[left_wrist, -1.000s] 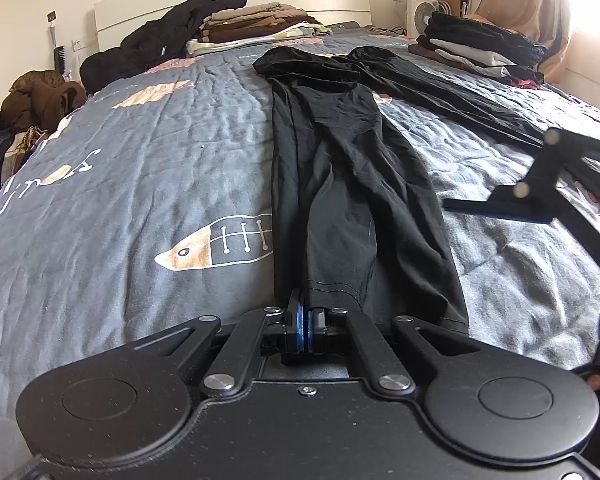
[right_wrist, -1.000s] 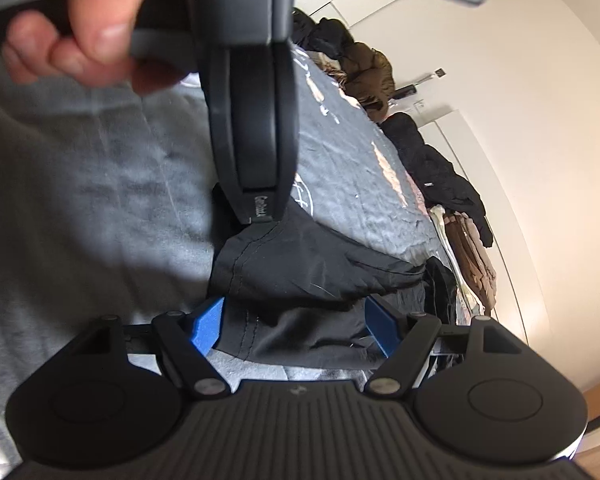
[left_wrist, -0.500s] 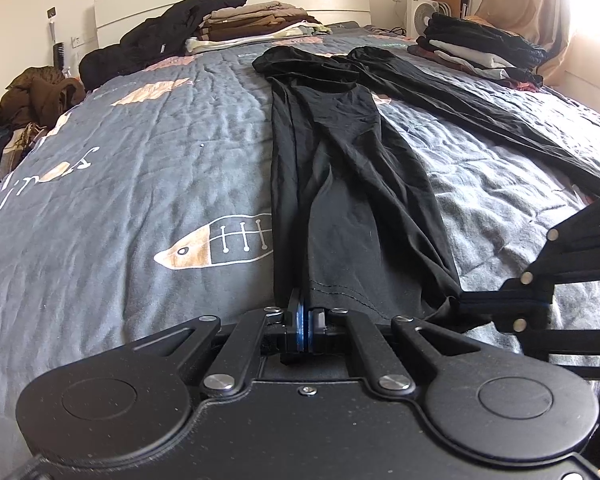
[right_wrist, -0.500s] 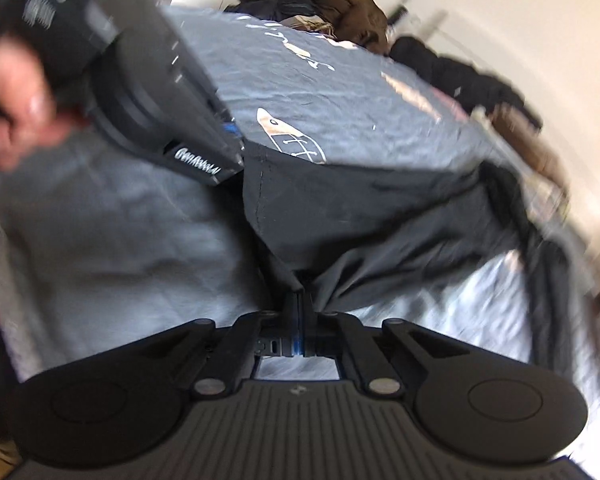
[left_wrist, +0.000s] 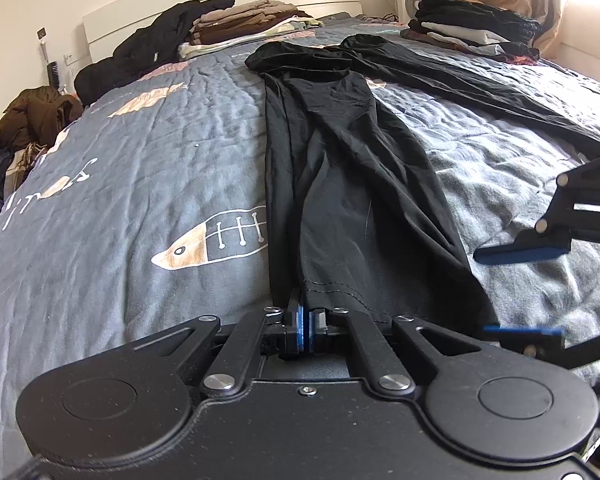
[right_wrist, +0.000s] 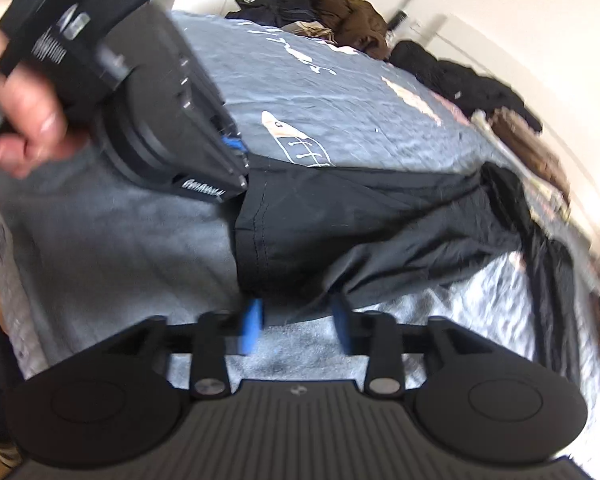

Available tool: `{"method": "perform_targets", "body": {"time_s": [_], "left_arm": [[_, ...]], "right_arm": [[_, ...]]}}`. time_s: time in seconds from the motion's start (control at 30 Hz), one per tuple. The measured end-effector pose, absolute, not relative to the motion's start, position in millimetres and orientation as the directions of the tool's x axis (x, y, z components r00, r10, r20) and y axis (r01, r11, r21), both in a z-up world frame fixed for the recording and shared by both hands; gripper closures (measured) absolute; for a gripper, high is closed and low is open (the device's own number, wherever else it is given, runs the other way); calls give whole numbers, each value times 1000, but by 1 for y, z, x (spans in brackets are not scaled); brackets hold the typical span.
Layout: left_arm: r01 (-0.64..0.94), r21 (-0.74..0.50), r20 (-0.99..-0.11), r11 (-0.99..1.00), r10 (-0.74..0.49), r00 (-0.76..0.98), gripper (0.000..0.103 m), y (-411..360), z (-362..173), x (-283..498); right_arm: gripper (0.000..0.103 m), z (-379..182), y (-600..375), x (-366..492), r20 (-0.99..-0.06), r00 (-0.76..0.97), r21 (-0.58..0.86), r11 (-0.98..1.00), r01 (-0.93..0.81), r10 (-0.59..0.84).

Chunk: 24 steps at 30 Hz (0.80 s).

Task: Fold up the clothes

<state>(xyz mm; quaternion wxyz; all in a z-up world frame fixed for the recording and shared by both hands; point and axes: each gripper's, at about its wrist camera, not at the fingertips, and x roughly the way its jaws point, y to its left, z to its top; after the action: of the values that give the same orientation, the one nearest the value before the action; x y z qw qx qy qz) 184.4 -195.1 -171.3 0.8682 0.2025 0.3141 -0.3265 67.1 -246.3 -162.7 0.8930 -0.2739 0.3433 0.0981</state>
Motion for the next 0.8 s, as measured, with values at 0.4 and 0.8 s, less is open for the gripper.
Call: {"method": "perform_targets", "body": {"time_s": [0.4, 0.8], "left_arm": [[697, 142, -682, 703, -441, 583, 100, -196, -171, 184], [698, 136, -685, 703, -442, 579, 100, -196, -171, 184]], "right_arm": [[49, -185, -216, 55, -510, 853, -740, 563, -367, -114], [49, -188, -213, 50, -514, 848, -807, 407, -428, -127]]}}
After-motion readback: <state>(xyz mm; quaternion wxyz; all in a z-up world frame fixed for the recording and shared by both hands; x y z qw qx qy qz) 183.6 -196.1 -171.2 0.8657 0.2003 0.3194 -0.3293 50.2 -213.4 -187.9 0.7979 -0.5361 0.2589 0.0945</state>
